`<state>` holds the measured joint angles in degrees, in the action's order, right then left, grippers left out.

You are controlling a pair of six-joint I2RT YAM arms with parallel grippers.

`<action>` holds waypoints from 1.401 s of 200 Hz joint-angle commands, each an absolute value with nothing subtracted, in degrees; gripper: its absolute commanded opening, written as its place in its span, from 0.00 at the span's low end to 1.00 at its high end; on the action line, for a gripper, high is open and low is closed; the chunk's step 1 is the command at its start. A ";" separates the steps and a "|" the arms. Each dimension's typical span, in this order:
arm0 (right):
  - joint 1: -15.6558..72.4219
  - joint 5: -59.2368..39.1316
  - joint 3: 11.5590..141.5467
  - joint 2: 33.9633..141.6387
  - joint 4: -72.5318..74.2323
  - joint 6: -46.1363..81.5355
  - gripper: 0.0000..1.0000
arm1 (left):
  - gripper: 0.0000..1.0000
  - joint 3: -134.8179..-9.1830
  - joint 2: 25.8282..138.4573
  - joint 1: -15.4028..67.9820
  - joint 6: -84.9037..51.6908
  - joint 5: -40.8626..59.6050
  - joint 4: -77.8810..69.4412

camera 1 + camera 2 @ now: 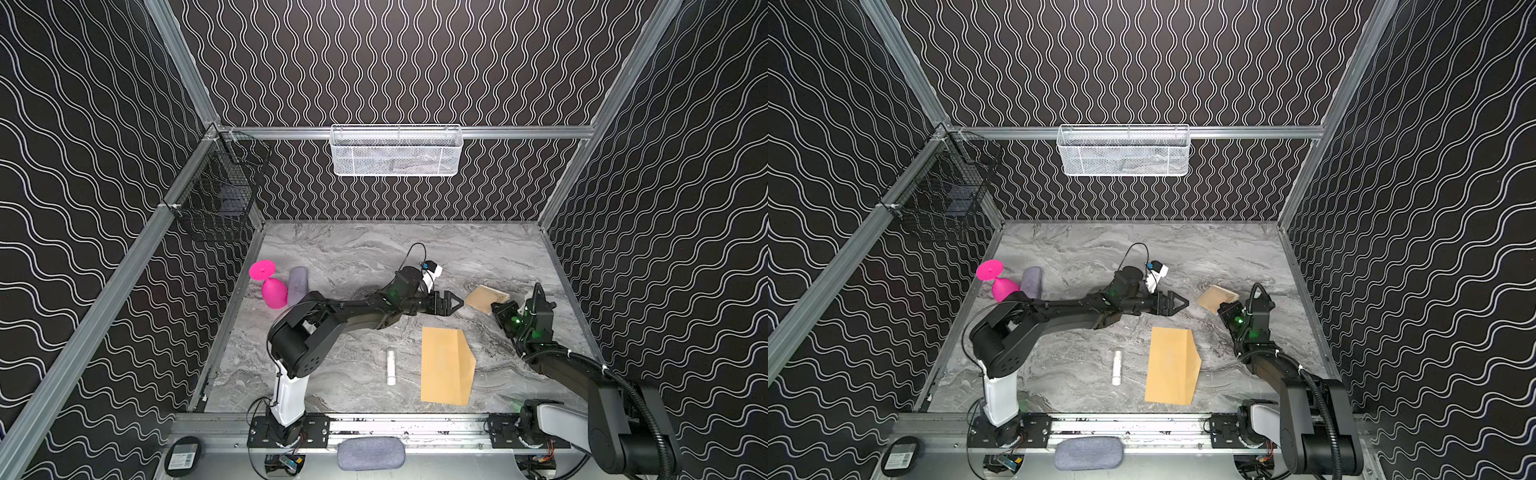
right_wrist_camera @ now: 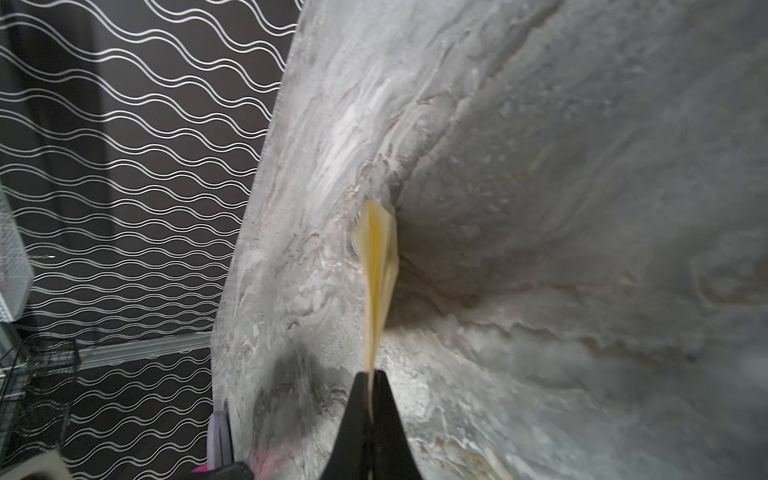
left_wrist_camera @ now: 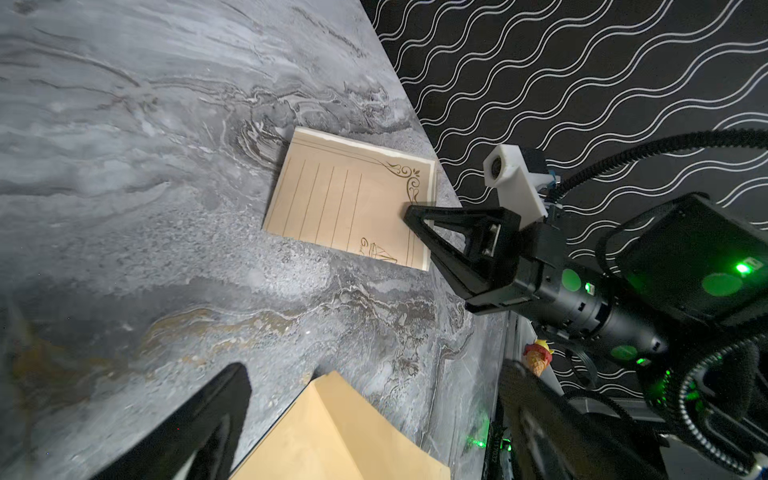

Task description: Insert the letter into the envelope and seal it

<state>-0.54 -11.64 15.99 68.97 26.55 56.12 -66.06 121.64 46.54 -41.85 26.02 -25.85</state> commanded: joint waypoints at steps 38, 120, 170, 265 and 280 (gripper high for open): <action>-0.54 -9.67 12.20 65.22 26.12 56.94 0.26 | 0.95 -71.26 127.96 47.90 -42.39 26.87 -24.97; -0.53 -13.08 9.50 61.00 18.54 58.53 0.46 | 0.94 -75.48 132.11 48.69 -41.97 27.50 -21.75; -0.53 -14.69 10.15 57.86 9.98 59.33 0.53 | 0.98 -75.96 131.23 50.23 -38.56 24.02 -18.87; -0.53 -14.22 14.96 48.91 -4.77 56.89 0.59 | 0.96 -82.92 136.54 50.54 -39.80 25.23 -14.60; -0.53 -13.80 15.79 48.88 -5.19 55.84 0.59 | 0.95 -84.75 138.20 50.55 -40.13 25.31 -14.59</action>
<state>-0.51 -15.38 14.31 49.28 -1.91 58.74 -82.26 136.22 50.59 -40.16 25.23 -14.74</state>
